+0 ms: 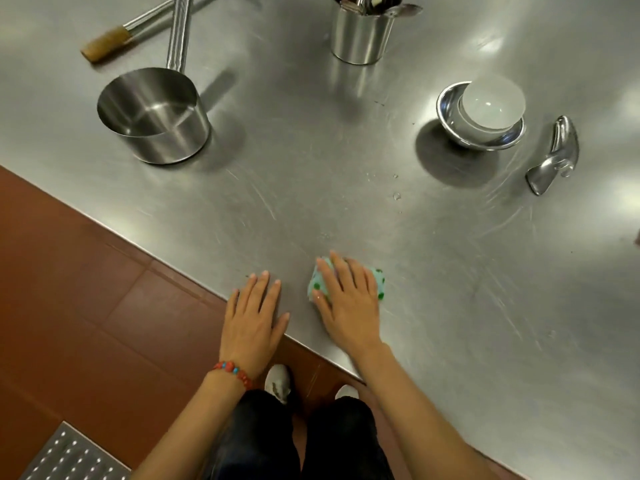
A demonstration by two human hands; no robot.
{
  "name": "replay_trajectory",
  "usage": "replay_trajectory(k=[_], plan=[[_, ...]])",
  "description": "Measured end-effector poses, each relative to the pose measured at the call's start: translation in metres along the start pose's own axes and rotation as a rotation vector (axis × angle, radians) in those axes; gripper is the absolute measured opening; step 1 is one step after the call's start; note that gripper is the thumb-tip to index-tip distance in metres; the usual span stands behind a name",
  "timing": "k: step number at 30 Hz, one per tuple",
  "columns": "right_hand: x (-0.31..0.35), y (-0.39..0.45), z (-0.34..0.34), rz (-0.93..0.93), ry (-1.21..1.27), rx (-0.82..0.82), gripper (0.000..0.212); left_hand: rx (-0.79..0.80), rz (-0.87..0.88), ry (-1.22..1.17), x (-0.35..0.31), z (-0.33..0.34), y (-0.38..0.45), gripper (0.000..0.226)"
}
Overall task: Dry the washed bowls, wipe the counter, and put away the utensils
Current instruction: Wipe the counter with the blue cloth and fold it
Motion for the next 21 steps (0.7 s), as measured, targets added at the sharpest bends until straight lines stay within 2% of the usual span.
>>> replay_trajectory(k=[3, 7, 13, 16, 18, 21], plan=[[0.029, -0.013, 0.013, -0.023, -0.023, 0.031, 0.049, -0.027, -0.013, -0.009, 0.027, -0.01, 0.018, 0.058], [0.017, 0.012, 0.007, -0.064, -0.086, 0.028, 0.048, -0.039, -0.013, -0.034, 0.044, -0.019, 0.038, 0.059], [-0.045, 0.1, 0.002, 0.208, -0.022, 0.018, 0.05, 0.006, -0.001, -0.018, 0.046, -0.016, 0.044, 0.067], [-0.05, 0.116, 0.003, 0.258, -0.034, -0.002, 0.05, 0.013, 0.021, -0.007, 0.047, -0.017, 0.044, 0.072], [-0.03, 0.105, 0.0, 0.226, -0.025, -0.046, 0.049, 0.003, 0.035, -0.013, 0.046, -0.018, 0.044, 0.06], [0.032, 0.069, 0.009, 0.06, -0.051, -0.064, 0.049, -0.021, 0.028, -0.071, 0.048, -0.022, 0.046, 0.053]])
Point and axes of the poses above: each hand's wrist, its own y-axis towards the middle knuckle, its own z-axis out of the palm, x = y × z, the point moved 9 cm from there along y, towards the middle knuckle, and after that the axes turned 11 degrees about -z, right-handed, at the moved point
